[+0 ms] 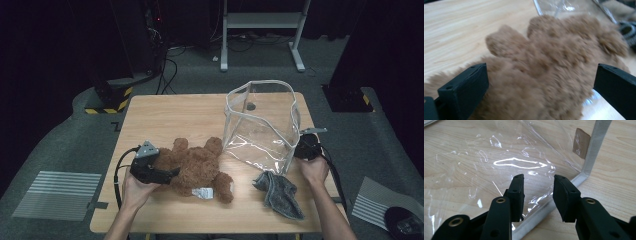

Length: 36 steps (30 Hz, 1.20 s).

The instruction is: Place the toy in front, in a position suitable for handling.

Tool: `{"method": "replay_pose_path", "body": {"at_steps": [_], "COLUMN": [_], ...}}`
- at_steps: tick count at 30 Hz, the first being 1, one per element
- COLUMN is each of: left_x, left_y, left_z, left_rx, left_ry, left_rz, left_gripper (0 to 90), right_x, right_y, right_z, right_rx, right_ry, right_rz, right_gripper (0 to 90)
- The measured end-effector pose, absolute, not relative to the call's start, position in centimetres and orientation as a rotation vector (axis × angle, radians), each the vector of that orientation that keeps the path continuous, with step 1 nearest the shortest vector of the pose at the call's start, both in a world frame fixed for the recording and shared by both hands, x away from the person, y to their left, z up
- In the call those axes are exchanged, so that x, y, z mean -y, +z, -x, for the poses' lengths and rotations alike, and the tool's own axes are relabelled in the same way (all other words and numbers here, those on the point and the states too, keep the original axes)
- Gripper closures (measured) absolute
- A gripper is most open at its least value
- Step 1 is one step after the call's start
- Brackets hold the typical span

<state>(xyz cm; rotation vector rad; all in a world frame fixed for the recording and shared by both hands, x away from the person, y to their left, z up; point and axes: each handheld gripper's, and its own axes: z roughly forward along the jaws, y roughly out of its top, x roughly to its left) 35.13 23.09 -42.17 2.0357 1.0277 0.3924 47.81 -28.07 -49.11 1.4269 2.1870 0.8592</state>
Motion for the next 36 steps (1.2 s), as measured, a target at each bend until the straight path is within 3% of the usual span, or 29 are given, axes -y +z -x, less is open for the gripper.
{"method": "replay_pose_path", "body": {"at_steps": [11,17,24,36], "left_x": [-20.7,-20.2,-19.4,-16.8], "left_y": [-43.5,-42.5,-44.2,-47.0], "left_z": [-35.4,-35.0,-37.3,-39.2], "left_rx": [-1.001,-0.893,-0.868,-0.82], "left_ry": [0.552,0.519,0.453,0.47], "left_rz": [-2.189,-2.204,-2.27,-2.503], "left_gripper": [0.0,0.0,0.0,0.1], "right_x": [28.8,29.4,29.6,29.6], "right_y": [-49.3,-49.2,-49.6,-49.5], "right_z": [-46.6,-45.9,-45.7,-44.9], "right_rx": [-2.21,-2.207,-2.208,-2.212], "right_ry": [0.849,0.85,0.855,0.89], "right_rz": [-1.431,-1.424,-1.43,-1.412], "right_gripper": [57.1,56.9,56.8,56.8]}}
